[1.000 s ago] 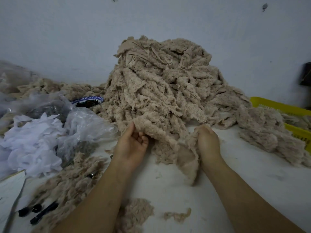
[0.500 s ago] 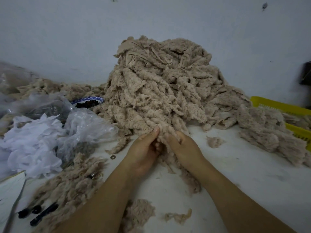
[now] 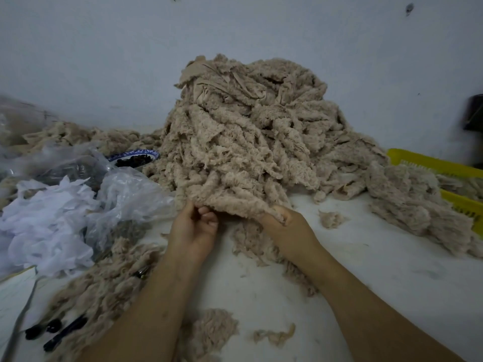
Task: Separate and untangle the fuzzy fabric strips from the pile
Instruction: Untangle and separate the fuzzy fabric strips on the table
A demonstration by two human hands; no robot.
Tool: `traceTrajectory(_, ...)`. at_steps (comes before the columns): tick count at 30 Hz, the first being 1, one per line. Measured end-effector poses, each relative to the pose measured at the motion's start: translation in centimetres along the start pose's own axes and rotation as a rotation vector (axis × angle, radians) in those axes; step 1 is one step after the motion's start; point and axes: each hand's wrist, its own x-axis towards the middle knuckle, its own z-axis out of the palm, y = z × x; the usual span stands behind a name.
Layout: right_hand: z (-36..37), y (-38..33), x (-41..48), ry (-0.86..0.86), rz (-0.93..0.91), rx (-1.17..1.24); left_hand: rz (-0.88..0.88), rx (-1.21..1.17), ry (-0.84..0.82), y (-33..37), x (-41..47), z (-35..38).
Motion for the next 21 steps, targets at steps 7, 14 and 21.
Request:
traceTrajectory(7,1.0,-0.6,-0.5,-0.127,-0.065,0.025,-0.172,0.507,-0.220,-2.7,-1.2,0.7)
traceTrajectory(14,1.6,-0.3,-1.3,-0.372,-0.049,-0.039,-0.053,0.290,-0.066,-0.7,-0.3,0.2)
traceTrajectory(21,0.7,-0.7,-0.6,-0.188,0.027,0.046,0.053,-0.042,-0.054,0.6,0.7,0.0)
